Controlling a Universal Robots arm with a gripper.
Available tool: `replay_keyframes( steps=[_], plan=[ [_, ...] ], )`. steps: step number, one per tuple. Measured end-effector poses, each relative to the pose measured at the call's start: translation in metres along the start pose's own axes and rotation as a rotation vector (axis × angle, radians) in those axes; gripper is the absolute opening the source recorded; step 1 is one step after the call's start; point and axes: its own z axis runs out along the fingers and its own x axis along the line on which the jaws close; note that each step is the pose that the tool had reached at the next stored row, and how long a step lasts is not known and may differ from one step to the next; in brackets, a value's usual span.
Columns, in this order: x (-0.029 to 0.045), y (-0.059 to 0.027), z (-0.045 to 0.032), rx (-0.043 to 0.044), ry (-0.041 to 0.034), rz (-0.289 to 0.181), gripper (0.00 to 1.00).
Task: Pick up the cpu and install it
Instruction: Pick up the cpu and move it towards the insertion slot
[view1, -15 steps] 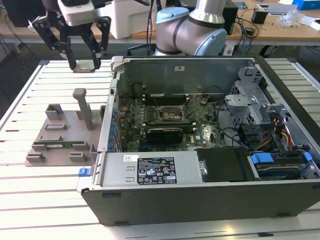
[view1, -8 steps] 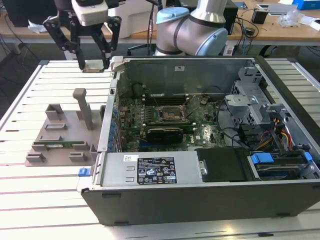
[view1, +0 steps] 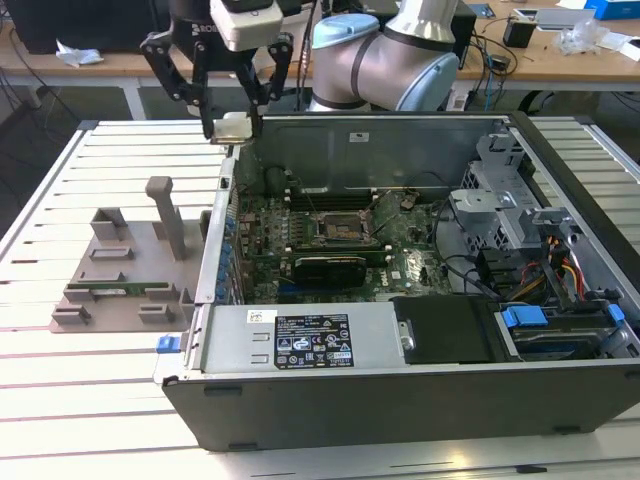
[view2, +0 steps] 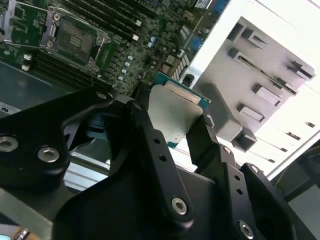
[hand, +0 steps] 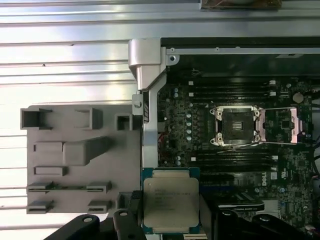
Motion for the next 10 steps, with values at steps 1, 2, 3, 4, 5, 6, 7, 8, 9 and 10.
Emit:
replay_keyframes(
  steps=[1, 2, 3, 4, 5, 6, 7, 8, 9, 10],
  plan=[
    [-0.0037, 0.0001, 0.0, 0.0, 0.0, 0.0, 0.54],
    [-0.0065, 0.0002, 0.0, 0.0001, 0.0, 0.0, 0.54],
    [-0.0109, 0.0004, 0.0001, 0.0001, 0.0, 0.0, 0.54],
    [-0.0171, 0.0006, 0.0001, 0.0001, 0.0, 0.0, 0.54],
    [-0.0217, 0.0008, 0.0002, 0.0001, 0.0, 0.0, 0.54],
    [-0.027, 0.0011, 0.0003, 0.0001, 0.0001, 0.0, 0.54],
    [-0.0319, 0.0013, 0.0004, 0.0001, 0.0001, 0.0, 0.54],
    [-0.0343, 0.0014, 0.0005, 0.0001, 0.0001, 0.0, 0.54],
    [-0.039, 0.0016, 0.0008, 0.0001, 0.0002, 0.0, 0.54],
    [-0.0422, 0.0018, 0.0011, 0.0, 0.0001, 0.0, 0.54]
  ],
)
